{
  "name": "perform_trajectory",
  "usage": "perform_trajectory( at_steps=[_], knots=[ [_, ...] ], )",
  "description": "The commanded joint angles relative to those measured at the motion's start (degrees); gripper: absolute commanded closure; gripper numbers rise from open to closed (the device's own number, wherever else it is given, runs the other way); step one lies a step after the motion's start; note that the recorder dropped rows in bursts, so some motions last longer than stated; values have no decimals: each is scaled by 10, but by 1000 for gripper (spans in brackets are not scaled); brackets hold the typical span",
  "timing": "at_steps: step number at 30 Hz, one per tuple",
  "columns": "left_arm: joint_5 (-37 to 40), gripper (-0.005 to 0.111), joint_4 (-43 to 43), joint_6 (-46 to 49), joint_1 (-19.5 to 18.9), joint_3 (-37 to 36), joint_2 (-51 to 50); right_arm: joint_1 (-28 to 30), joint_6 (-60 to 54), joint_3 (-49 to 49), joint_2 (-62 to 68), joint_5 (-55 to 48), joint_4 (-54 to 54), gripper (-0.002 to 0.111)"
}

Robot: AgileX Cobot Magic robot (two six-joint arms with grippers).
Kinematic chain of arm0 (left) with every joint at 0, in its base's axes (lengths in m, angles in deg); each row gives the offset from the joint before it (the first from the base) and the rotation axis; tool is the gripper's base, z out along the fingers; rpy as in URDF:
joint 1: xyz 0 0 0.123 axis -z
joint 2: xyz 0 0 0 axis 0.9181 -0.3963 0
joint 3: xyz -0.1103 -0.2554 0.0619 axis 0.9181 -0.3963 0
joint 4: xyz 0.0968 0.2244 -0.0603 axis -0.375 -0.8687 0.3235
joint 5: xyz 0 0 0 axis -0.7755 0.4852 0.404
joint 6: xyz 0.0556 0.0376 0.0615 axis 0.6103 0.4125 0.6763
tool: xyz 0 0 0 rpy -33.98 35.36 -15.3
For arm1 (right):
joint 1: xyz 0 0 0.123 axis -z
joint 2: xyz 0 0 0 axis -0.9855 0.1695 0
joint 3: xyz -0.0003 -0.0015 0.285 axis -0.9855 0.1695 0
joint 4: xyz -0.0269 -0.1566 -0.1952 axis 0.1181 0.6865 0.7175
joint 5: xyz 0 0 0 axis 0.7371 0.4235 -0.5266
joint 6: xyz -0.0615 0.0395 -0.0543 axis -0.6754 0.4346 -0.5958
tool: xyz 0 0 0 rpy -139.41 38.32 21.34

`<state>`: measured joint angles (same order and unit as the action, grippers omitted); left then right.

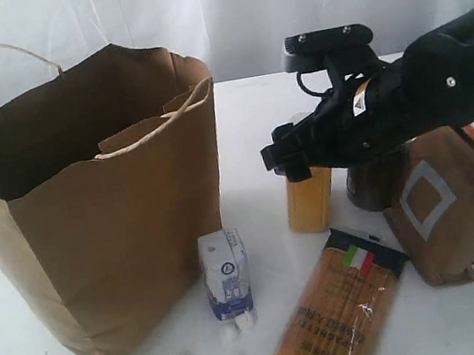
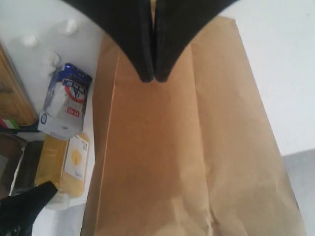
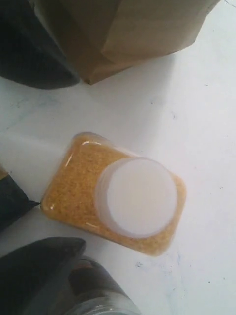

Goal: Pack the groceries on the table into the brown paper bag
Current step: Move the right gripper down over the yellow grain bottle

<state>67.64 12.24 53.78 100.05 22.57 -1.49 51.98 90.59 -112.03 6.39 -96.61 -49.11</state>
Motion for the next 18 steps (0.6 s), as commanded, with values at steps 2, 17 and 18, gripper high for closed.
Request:
perform_trajectory(
  at_steps=[2,17,18],
  knots=[
    [2,106,36,-3,-1,-35,3,4,2,-1,32,44,4,32],
    [7,106,66,-3,-1,-35,3,4,5,-8,110,127,4,67],
    [7,106,66,-3,-1,-35,3,4,5,-8,110,127,4,74]
  ],
)
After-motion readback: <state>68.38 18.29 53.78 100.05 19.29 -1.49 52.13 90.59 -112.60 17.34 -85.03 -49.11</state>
